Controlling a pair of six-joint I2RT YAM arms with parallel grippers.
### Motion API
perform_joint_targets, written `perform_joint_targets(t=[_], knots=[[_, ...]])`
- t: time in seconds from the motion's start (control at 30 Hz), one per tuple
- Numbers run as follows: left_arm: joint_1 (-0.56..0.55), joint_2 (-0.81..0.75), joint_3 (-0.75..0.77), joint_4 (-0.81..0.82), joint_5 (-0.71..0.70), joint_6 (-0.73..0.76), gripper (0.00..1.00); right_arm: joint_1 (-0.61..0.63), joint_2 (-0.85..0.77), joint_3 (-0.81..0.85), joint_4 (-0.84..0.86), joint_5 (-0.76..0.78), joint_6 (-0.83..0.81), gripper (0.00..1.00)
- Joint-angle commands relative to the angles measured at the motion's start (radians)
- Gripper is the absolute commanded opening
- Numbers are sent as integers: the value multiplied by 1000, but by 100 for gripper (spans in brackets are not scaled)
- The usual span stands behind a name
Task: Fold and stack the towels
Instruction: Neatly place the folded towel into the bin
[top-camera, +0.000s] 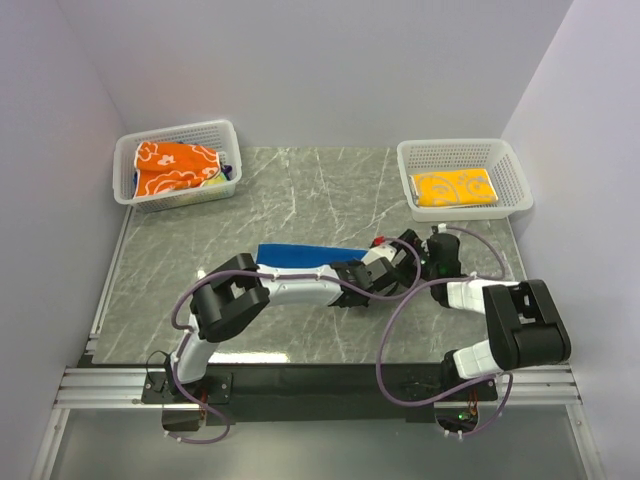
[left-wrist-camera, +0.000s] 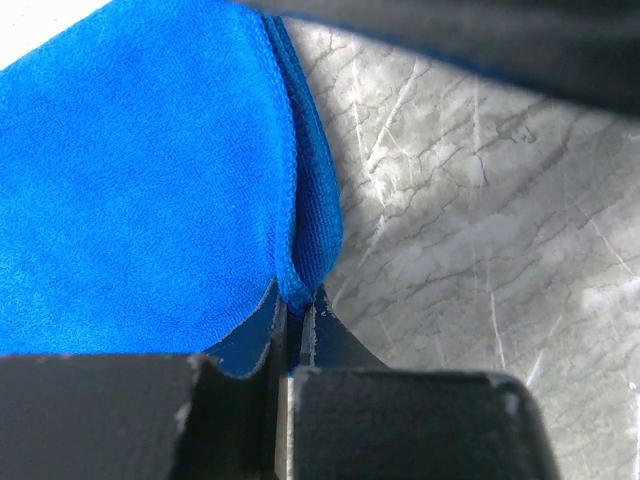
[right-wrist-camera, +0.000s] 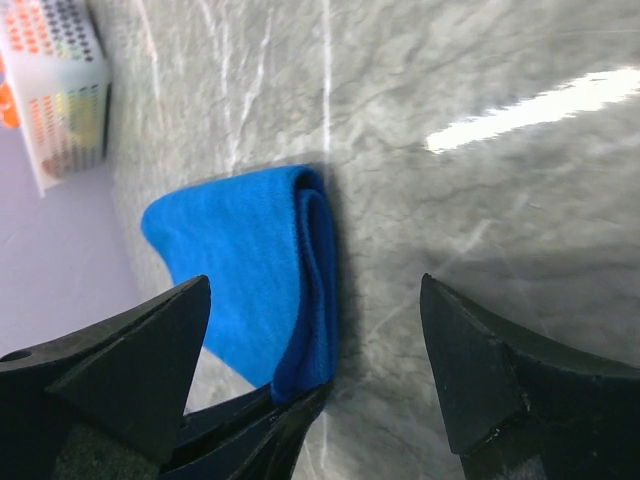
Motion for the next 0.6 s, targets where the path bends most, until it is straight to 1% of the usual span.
perform_joint_targets(t=[0.0,0.2,0.43,0.57], knots=[[12,-70,-37,-3,54,-12,1,29,78,-32,-26,-38,18,93],[27,-122,-43,18,69,-16,1,85,164,-26,54,-78,90,93],[30,-136,-43,26,74,-28,1,167,261,-19,148,-91,185,93],[32,-135,-37,29,72,-34,1,188,316,-8,206,-98,224,91]])
